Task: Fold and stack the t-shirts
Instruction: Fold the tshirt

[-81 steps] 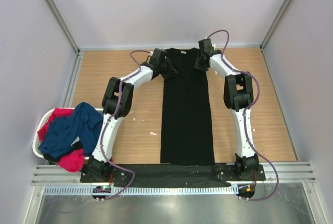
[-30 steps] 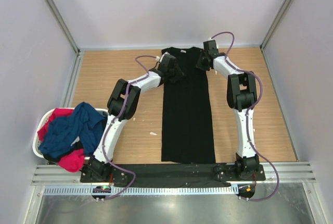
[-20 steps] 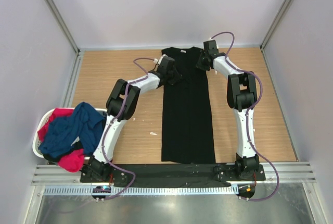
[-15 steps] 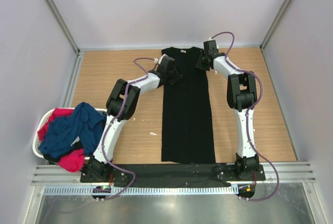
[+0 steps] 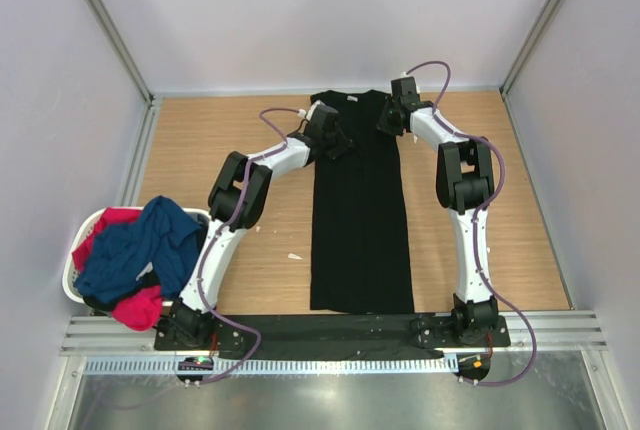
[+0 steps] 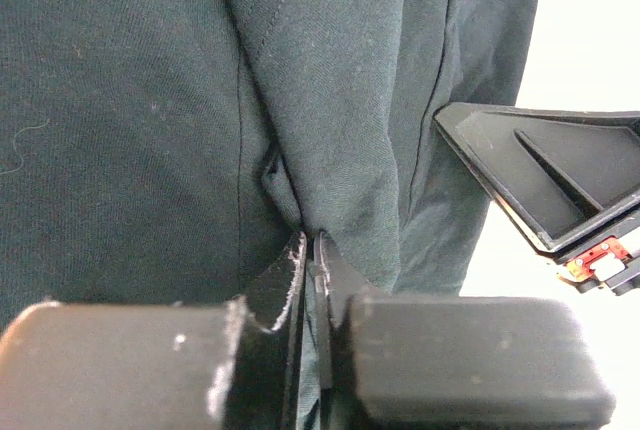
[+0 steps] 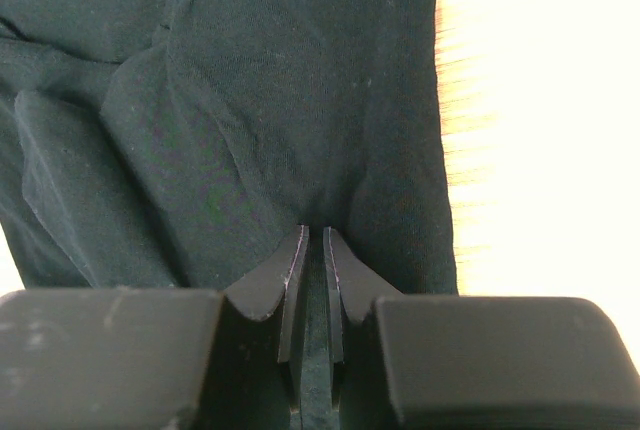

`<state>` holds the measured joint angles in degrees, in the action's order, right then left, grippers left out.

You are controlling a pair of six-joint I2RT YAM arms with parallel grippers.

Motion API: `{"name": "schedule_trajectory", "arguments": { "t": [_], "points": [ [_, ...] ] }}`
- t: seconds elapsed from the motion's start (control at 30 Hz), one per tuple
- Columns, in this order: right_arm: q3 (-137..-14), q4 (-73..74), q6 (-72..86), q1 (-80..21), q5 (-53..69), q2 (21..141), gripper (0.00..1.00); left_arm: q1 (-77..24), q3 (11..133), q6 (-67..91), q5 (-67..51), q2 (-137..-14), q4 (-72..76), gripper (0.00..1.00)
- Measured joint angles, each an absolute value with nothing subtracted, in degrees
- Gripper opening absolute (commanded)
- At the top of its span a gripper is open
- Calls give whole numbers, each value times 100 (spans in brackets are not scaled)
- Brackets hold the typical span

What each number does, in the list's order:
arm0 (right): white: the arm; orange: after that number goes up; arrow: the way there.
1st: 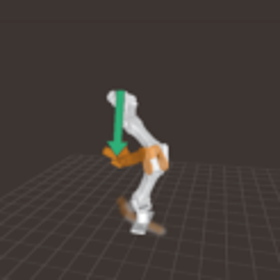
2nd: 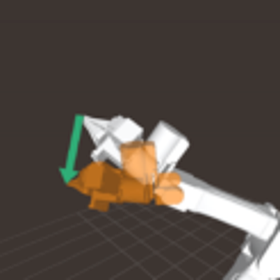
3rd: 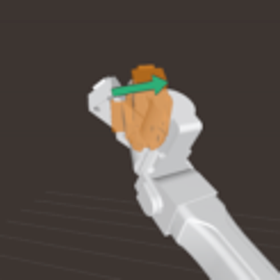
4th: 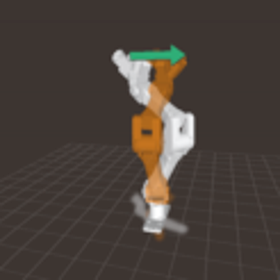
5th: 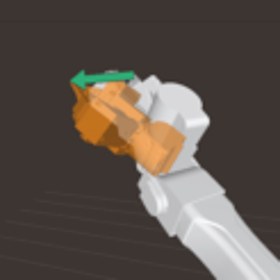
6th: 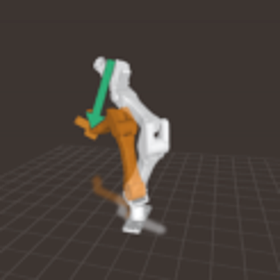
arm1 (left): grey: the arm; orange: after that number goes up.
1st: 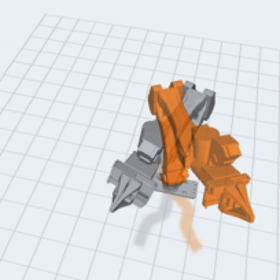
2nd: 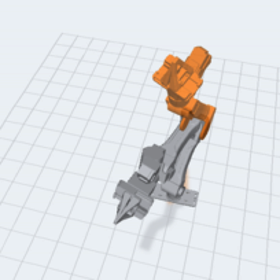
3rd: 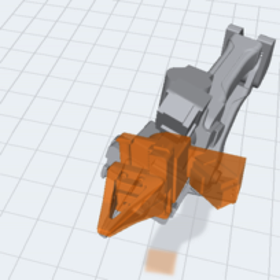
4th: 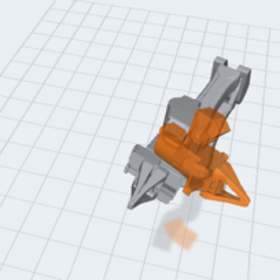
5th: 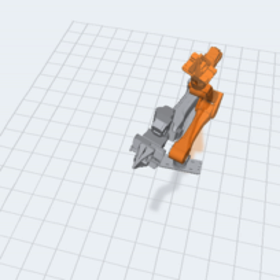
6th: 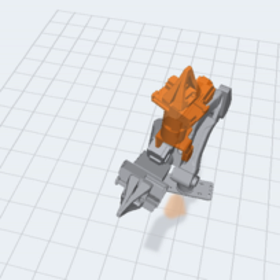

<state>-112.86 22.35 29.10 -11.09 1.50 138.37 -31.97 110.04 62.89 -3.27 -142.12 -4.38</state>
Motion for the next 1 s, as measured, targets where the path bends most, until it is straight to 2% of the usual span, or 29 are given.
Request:
{"name": "schedule_trajectory", "arguments": {
  "t": [0.07,0.5,0.9,0.93,1.0],
  "points": [
    [-11286,2235,2910,-1109,150,13837,18,-3197,11004,6289,-322,-14215,-440,0],
    [-11286,2235,2910,-1107,154,13837,18,-3186,10919,6250,-298,-14156,-405,0],
    [-11286,2239,2908,-1100,167,13837,18,-3186,10350,5946,56,-13419,-563,1],
    [-11286,2239,2908,-1100,167,13837,18,-3186,10287,5944,91,-13345,-578,4],
    [-11286,2239,2908,-1100,167,13837,18,-3186,10165,5944,156,-13231,-598,18]
  ]
}}
